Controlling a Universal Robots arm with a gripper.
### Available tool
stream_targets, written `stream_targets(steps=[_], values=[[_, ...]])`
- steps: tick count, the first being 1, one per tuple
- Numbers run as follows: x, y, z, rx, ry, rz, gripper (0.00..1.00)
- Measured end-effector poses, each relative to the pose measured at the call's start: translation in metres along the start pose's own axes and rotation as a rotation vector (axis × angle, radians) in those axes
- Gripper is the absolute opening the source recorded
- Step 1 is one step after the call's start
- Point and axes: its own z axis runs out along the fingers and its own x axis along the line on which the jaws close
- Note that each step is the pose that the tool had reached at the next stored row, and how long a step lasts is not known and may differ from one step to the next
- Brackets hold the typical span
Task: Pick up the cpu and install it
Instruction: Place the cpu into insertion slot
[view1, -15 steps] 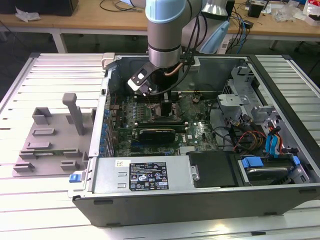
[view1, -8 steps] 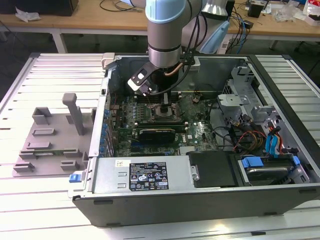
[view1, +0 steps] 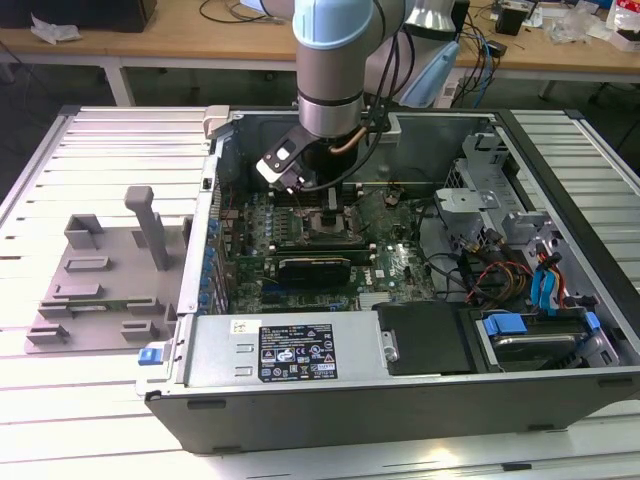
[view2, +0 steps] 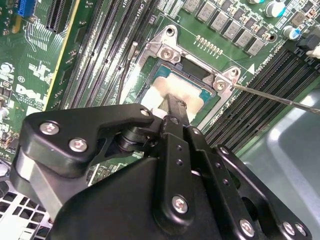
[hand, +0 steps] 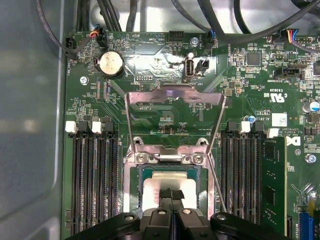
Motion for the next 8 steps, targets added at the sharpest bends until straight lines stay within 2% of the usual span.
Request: stream_targets(steps=[5,6,8], values=[[0.0002,0.0000,0.0004,-0.0005,0.0008,0.000,0.11],[0.0004,0.0005,-0.0043,-0.0013,0.0019,0.000,0.11],[0.0001,0.0012,-0.0199,-0.0005,0.0000,0.000,0.11]])
